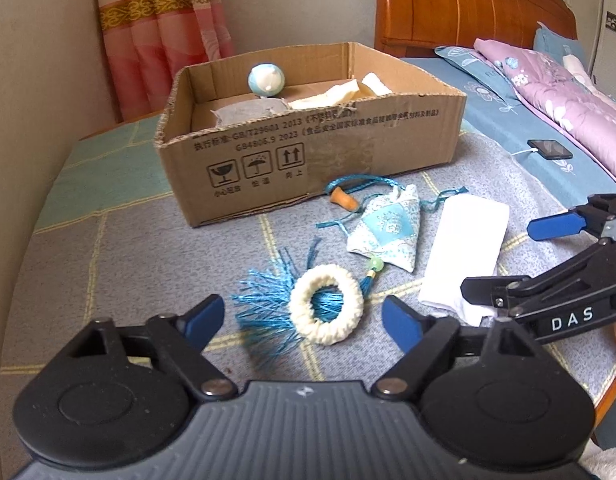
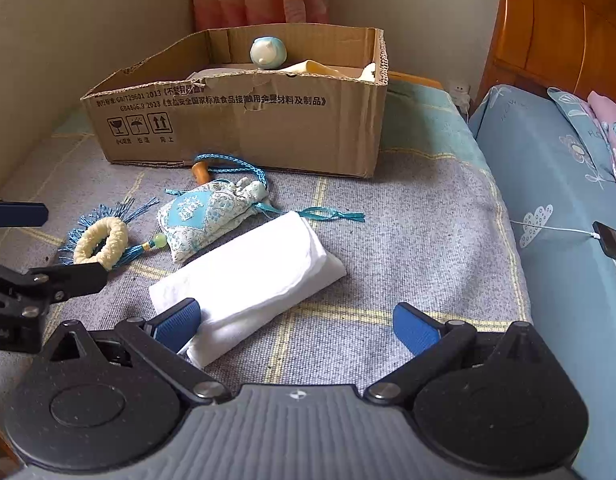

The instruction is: Organize soft objects

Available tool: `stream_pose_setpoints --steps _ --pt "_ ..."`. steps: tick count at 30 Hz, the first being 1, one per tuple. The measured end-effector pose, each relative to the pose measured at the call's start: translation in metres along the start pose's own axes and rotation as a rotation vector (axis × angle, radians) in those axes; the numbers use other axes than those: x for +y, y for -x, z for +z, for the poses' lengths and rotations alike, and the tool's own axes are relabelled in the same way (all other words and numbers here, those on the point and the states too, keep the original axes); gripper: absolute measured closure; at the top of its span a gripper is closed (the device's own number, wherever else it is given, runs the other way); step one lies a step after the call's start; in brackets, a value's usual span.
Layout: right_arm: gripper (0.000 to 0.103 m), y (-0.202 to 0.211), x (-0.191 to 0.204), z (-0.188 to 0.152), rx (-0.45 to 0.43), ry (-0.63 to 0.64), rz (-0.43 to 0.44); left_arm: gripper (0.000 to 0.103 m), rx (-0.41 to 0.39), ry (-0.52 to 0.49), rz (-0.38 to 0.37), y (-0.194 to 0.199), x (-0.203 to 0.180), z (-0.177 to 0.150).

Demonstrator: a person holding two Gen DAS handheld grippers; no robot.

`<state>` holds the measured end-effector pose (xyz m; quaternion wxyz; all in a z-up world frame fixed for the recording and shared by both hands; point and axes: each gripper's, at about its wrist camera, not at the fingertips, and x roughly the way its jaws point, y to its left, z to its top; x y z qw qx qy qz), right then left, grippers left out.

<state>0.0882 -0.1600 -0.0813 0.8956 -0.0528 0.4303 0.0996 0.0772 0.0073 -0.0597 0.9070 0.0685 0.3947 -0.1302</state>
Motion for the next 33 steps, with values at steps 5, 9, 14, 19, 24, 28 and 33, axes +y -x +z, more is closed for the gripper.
stream_pose_setpoints --steps 5,9,14,19,24,28,33 --pt "0.000 0.000 0.000 -0.001 -0.008 0.008 0.005 0.033 0.005 -0.003 -0.020 -0.004 -0.004 0.001" --pt "0.000 0.000 0.000 -0.001 -0.008 0.007 0.005 0.043 -0.002 -0.015 -0.028 -0.005 -0.007 0.000" --pt "0.000 0.000 0.001 -0.001 -0.008 0.007 0.004 0.052 -0.016 -0.018 -0.035 -0.004 -0.007 -0.001" --pt "0.000 0.000 0.000 -0.001 -0.009 0.008 0.005 0.058 -0.022 -0.012 -0.045 -0.004 -0.005 -0.001" --pt "0.000 0.000 0.001 -0.001 -0.009 0.008 0.005 0.065 -0.026 -0.010 -0.055 -0.002 -0.005 -0.001" --pt "0.000 0.000 0.001 -0.001 -0.009 0.008 0.005 0.065 -0.031 -0.012 -0.066 0.003 -0.004 0.000" --pt "0.000 0.000 0.001 -0.001 -0.008 0.008 0.005 0.065 -0.016 -0.047 -0.101 0.017 -0.002 -0.002"
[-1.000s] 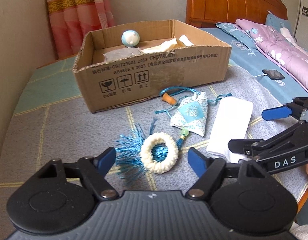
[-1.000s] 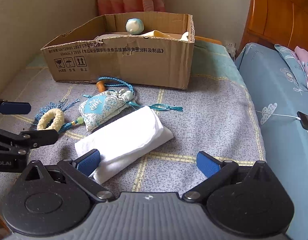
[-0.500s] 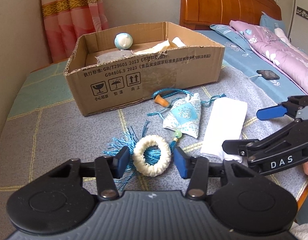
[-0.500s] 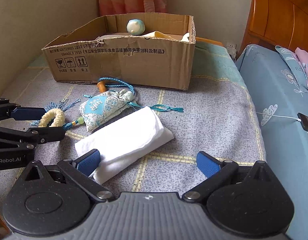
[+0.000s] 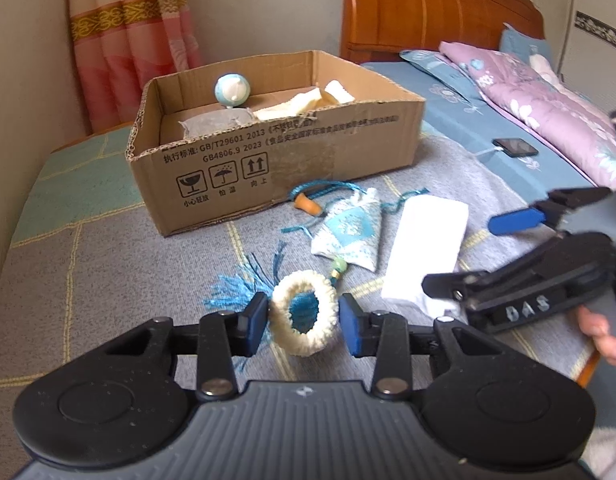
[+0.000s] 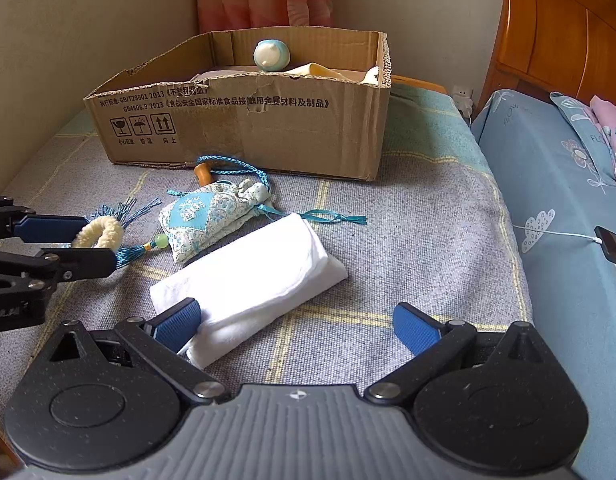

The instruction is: Organize soft objects

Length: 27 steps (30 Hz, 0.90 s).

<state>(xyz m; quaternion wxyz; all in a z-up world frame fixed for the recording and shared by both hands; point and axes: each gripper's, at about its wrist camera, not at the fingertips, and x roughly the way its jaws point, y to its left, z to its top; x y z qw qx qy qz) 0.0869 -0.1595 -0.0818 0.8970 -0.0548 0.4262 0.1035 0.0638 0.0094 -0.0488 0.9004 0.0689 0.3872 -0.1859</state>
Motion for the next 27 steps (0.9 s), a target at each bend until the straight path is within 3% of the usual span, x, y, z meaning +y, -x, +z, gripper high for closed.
stream_pose_setpoints --steps 7,9,11,13,14,18,21,27 --pt "0.000 0.000 0.000 0.000 -0.001 0.000 0.000 0.063 0.080 -0.025 -0.009 -0.002 0.005 -0.015" --pt "0.000 0.000 0.000 0.000 0.000 0.000 0.000 0.060 0.067 -0.026 -0.008 -0.002 0.005 -0.017" --pt "0.000 0.000 0.000 0.000 0.000 0.000 0.000 0.050 0.061 -0.029 -0.006 -0.002 0.003 -0.019" --pt "0.000 0.000 0.000 0.000 0.000 0.001 0.001 0.021 0.079 -0.018 0.004 -0.005 0.002 -0.020" --pt "0.000 0.001 0.000 0.000 0.000 0.000 0.000 0.018 0.083 -0.004 0.013 -0.007 0.002 -0.021" --pt "0.000 0.001 0.000 0.000 -0.004 0.002 0.003 0.008 0.050 0.042 -0.020 -0.004 0.007 -0.027" --pt "0.000 0.001 -0.001 0.000 -0.006 0.002 0.003 0.001 0.065 0.039 0.009 -0.007 0.005 -0.028" --pt "0.000 0.001 -0.001 -0.001 -0.010 0.006 0.006 0.000 0.040 0.025 0.035 -0.007 0.003 -0.033"
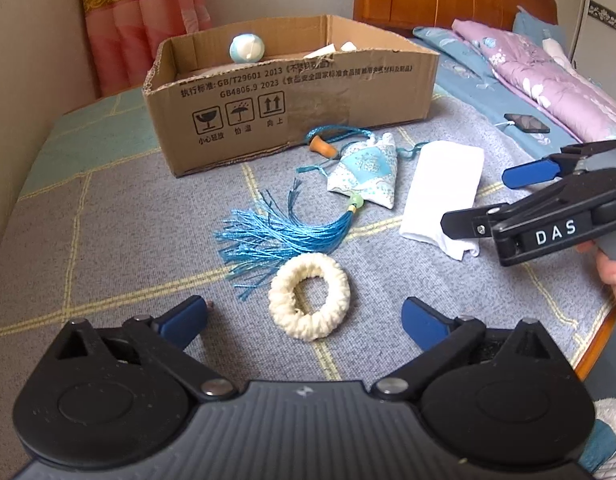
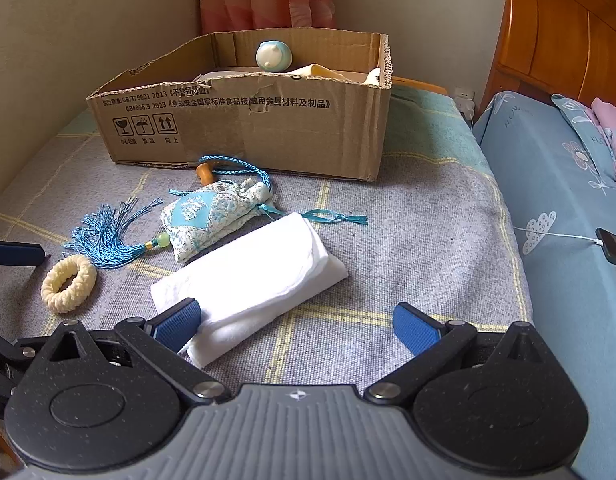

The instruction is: Organize soft objects

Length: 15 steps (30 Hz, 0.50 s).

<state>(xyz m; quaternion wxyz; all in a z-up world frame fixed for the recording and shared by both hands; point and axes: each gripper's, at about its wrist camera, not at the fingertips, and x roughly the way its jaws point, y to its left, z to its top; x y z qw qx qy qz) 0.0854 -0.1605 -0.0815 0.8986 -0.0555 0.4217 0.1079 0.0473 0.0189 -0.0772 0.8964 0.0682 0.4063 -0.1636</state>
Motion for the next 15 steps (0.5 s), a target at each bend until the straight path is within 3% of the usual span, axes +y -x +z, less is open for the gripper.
stream_pose_setpoints --steps 3,11,14,15 --pt "0.000 -0.0002 0.0003 0.0002 0.000 0.000 0.000 0.000 -0.044 -0.014 -0.010 0.0022 0.0017 -0.0066" --pt "0.000 0.0000 0.0003 0.0000 -0.005 0.003 0.002 0.001 -0.028 0.002 0.024 0.0037 -0.0023 -0.0024" --pt "0.000 0.0001 0.0003 -0.0001 -0.005 0.004 0.002 0.006 -0.041 -0.021 0.041 0.0067 -0.0065 0.0000" --pt "0.000 0.0000 0.0004 -0.0001 -0.006 0.004 0.002 0.013 -0.045 -0.030 0.042 0.0077 -0.0079 0.0007"
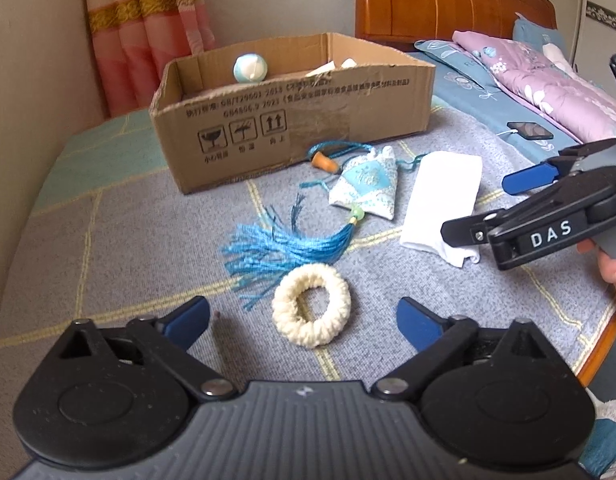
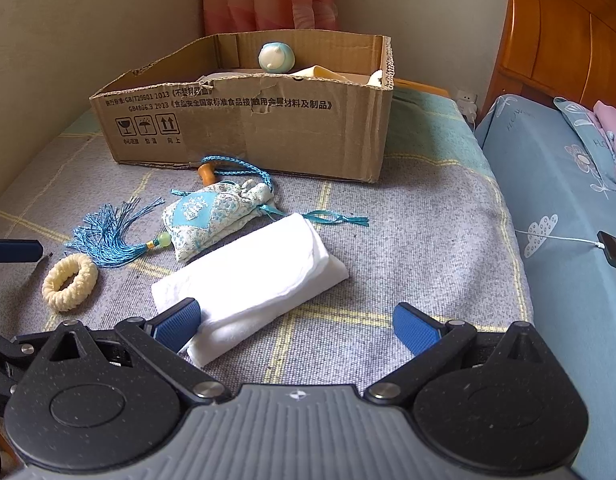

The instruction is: Organize soft objects

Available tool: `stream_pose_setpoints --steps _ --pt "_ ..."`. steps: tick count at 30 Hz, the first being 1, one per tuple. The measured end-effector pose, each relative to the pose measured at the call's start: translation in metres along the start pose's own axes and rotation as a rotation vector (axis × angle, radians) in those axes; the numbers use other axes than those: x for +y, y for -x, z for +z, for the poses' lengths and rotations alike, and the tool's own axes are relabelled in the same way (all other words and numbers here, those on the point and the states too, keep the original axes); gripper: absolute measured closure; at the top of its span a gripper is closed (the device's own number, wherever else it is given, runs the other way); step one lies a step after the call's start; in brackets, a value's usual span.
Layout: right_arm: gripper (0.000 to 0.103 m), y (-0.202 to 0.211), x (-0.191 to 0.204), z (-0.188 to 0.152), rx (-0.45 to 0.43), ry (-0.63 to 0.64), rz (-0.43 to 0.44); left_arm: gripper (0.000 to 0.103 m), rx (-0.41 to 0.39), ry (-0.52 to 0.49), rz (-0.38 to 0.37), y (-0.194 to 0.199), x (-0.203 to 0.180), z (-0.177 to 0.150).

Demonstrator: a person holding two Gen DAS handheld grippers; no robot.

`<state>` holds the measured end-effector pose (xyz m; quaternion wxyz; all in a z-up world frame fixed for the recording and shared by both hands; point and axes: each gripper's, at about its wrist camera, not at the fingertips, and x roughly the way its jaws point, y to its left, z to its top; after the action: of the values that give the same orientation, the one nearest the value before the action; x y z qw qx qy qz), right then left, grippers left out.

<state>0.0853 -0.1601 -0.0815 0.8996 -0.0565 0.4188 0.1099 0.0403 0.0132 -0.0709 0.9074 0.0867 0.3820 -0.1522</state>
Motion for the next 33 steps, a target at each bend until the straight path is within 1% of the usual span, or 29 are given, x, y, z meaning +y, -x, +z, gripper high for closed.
stream_pose_setpoints --steps 1,2,4,5,7,9,11,12,13,17,20,23,31,33 --pt "0.000 0.000 0.000 0.000 -0.001 0.000 0.001 0.023 0.001 -0.010 0.000 0.001 -0.002 0.000" --pt "0.000 0.000 0.000 0.000 -0.001 0.001 0.001 0.026 0.003 -0.014 -0.005 0.001 -0.003 0.001" --pt "0.000 0.000 0.000 0.000 -0.001 0.000 0.001 0.038 0.006 -0.004 -0.029 0.001 -0.003 0.002" --pt "0.000 0.000 0.000 0.000 -0.001 0.000 0.001 0.040 0.006 -0.001 -0.032 0.001 -0.003 0.003" --pt "0.000 0.000 0.000 0.000 -0.001 0.001 0.001 0.053 0.001 -0.001 -0.024 0.001 -0.004 0.004" --pt "0.000 0.000 0.000 0.000 -0.001 0.001 0.001 0.057 -0.001 0.000 -0.028 0.001 -0.004 0.005" --pt "0.000 0.000 0.000 0.000 -0.003 0.004 0.003 0.059 -0.002 0.005 -0.033 0.001 -0.002 0.005" --pt "0.000 0.000 0.000 0.000 -0.004 0.005 0.004 0.065 -0.001 0.015 -0.035 0.001 -0.001 0.005" --pt "0.000 0.000 -0.001 0.000 -0.005 0.005 0.006 0.066 0.000 0.022 -0.033 0.001 0.000 0.005" --pt "0.000 0.001 -0.001 0.001 -0.006 0.021 0.027 0.068 0.004 0.025 -0.015 0.004 0.003 0.003" --pt "0.000 0.002 0.004 0.001 -0.008 0.084 0.050 0.068 0.007 0.037 -0.006 0.006 0.008 0.001" --pt "0.000 -0.002 0.010 0.004 -0.015 0.134 0.079 0.068 0.006 0.054 -0.006 0.007 0.010 0.000" --pt "0.000 -0.013 0.013 0.017 -0.024 0.223 0.132 0.068 0.004 0.051 -0.012 0.007 0.010 -0.001" --pt "0.000 -0.018 0.009 0.022 -0.021 0.222 0.152 0.068 0.002 0.056 -0.016 0.007 0.011 -0.001"
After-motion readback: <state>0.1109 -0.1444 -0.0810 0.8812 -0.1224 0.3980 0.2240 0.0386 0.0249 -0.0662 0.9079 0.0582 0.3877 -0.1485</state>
